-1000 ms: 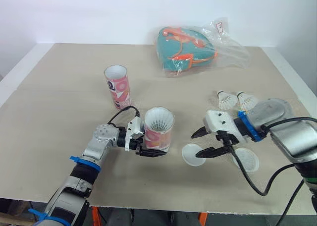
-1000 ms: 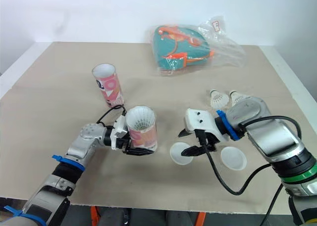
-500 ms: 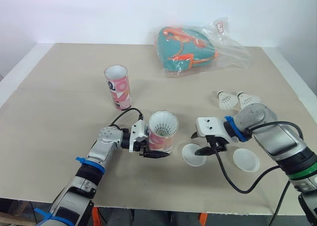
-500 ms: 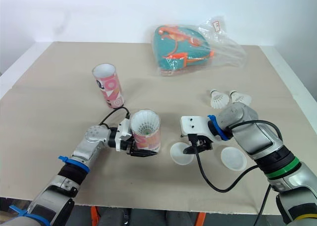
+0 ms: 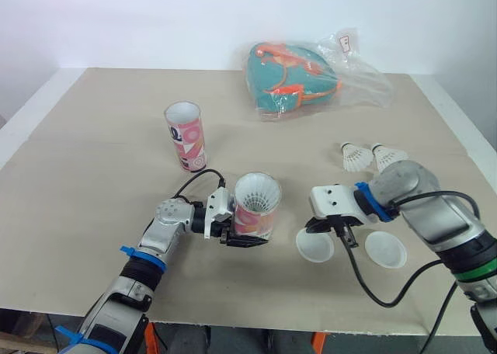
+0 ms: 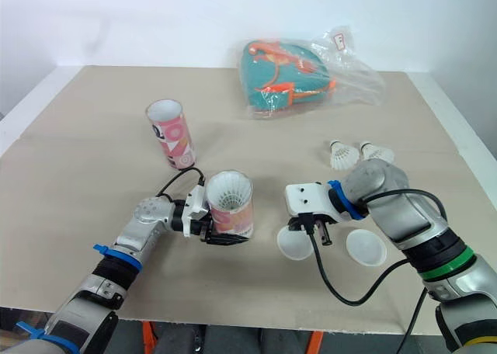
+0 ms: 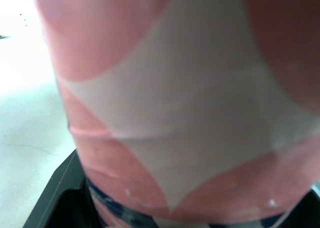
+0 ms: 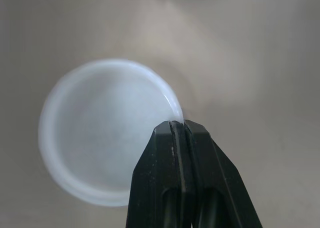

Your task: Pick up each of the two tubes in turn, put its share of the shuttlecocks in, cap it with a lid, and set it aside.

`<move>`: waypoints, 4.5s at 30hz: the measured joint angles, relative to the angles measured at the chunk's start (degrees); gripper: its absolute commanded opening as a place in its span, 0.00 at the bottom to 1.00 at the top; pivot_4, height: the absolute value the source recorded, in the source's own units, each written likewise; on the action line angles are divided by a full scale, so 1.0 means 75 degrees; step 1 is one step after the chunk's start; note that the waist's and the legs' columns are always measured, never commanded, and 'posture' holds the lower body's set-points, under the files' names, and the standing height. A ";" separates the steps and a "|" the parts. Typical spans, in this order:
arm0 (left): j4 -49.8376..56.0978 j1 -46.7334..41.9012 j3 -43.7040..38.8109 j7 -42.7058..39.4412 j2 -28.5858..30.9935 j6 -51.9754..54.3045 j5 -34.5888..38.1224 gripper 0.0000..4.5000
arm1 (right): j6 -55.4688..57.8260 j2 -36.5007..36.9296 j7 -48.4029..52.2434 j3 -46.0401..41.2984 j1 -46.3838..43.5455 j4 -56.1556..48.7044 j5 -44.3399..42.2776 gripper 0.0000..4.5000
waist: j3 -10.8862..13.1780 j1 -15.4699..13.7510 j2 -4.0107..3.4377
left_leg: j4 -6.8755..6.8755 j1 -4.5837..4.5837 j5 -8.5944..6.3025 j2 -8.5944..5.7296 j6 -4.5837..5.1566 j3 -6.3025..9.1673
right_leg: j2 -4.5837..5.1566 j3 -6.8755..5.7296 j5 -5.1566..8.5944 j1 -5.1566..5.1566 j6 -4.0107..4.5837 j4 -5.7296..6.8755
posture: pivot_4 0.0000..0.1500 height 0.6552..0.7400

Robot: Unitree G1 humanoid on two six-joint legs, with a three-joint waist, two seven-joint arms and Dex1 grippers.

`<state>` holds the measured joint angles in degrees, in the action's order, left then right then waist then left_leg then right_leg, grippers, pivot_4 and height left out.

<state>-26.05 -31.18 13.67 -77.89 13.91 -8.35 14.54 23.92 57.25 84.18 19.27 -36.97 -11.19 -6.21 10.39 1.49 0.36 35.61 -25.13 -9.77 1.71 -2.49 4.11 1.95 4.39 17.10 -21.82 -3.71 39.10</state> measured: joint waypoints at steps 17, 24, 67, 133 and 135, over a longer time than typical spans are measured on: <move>-0.0230 -0.0492 0.0249 -0.0759 0.0160 0.0775 -0.0050 0.67 | 0.0643 -0.1994 -0.0128 -0.0406 -0.3970 0.1210 -0.1112 0.02 | -0.0003 0.0095 -0.0009 | -0.0010 0.0007 0.0008 0.0003 0.0007 0.0002 | -0.0003 -0.0003 -0.0006 0.0002 0.0006 0.0002 | 1.00 1.00; -0.0185 -0.0609 0.0299 -0.0965 0.0360 0.1006 -0.0048 0.67 | -0.0006 -0.2189 0.0436 0.0189 -0.4343 0.1153 -0.0870 0.02 | -0.0003 0.0147 -0.0009 | -0.0018 0.0009 0.0007 0.0006 0.0008 0.0006 | -0.0005 -0.0009 -0.0004 -0.0005 0.0013 0.0008 | 1.00 1.00; 0.0079 -0.0371 0.0196 -0.0808 0.0469 0.1305 -0.0031 0.67 | 0.0036 -0.2632 0.0417 0.0240 -0.3558 0.1018 -0.0817 0.76 | -0.0012 0.0172 -0.0006 | -0.0030 0.0098 0.0007 0.0064 0.0008 0.0008 | -0.0065 -0.0006 -0.0016 0.0073 0.0055 0.0012 | 1.00 1.00; 0.0542 0.0454 -0.0432 -0.1194 0.1692 0.0980 0.0470 1.00 | 0.2839 -0.0800 -0.2108 -0.3062 0.1862 -0.1962 -0.4219 0.98 | -0.0004 0.0157 -0.0002 | -0.0030 0.0067 0.0003 0.0133 0.0006 -0.0017 | -0.0136 0.0022 0.0003 0.0024 0.0036 -0.0004 | 1.00 1.00; 0.0672 0.0549 -0.0649 -0.1039 0.1895 0.1197 0.0622 1.00 | 0.2657 -0.1012 -0.2391 -0.2826 0.2034 -0.1997 -0.4046 0.98 | 0.0000 0.0170 0.0008 | -0.0030 0.0068 0.0003 0.0138 0.0006 -0.0017 | -0.0141 0.0023 0.0002 0.0023 0.0037 -0.0004 | 1.00 1.00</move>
<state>-21.01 -27.06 8.80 -85.68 28.12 0.63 19.20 43.84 49.66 66.24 -1.92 -21.71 -26.16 -36.55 10.39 2.76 0.42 35.38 -24.62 -9.74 2.75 -2.45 3.99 0.89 4.56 17.11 -21.64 -3.44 39.07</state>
